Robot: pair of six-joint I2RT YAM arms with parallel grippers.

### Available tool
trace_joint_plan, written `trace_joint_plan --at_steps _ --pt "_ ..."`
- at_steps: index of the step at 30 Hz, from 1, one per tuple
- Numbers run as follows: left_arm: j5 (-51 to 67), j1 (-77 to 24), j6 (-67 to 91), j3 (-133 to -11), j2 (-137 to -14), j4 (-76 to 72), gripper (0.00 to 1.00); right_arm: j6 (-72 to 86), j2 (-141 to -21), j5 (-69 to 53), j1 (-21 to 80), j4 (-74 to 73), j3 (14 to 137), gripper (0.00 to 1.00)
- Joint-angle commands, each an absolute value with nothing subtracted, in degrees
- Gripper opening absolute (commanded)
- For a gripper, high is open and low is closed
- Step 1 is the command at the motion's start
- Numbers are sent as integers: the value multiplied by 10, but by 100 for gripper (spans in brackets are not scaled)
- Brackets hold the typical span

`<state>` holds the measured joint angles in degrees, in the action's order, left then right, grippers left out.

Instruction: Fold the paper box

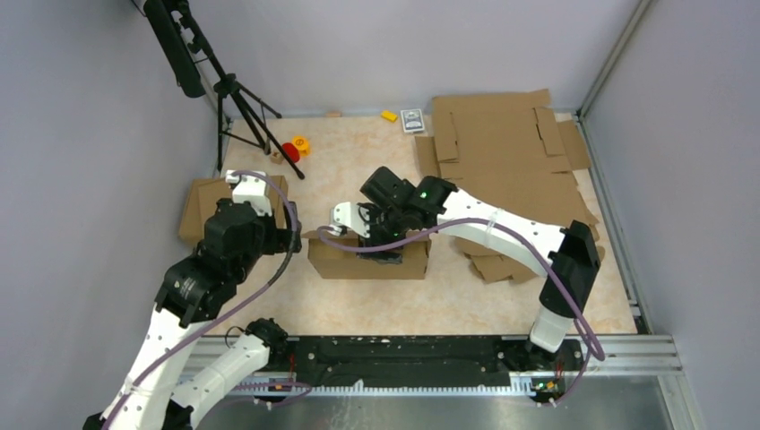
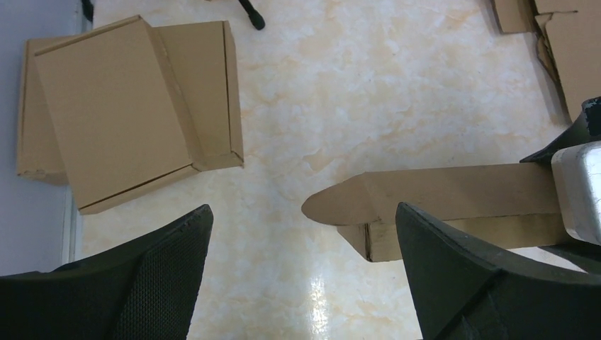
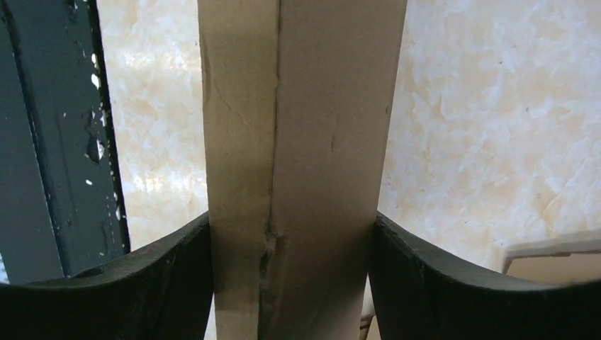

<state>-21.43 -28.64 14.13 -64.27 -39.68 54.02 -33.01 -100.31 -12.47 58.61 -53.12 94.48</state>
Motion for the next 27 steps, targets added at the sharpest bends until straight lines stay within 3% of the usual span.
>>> trace_joint_plan --at_steps 1,14,23,27 --pt "-151 -284 117 -633 -400 502 98 -331 -935 -131 569 -528 900 67" --pt "52 -284 8 -602 -414 461 98 -295 -789 -114 545 -529 784 64" --pt "171 -285 -61 -553 -423 399 79 -285 -786 -131 543 -500 753 63" --pt "151 -285 -86 -541 -441 401 73 -286 -797 -134 540 -490 754 62"
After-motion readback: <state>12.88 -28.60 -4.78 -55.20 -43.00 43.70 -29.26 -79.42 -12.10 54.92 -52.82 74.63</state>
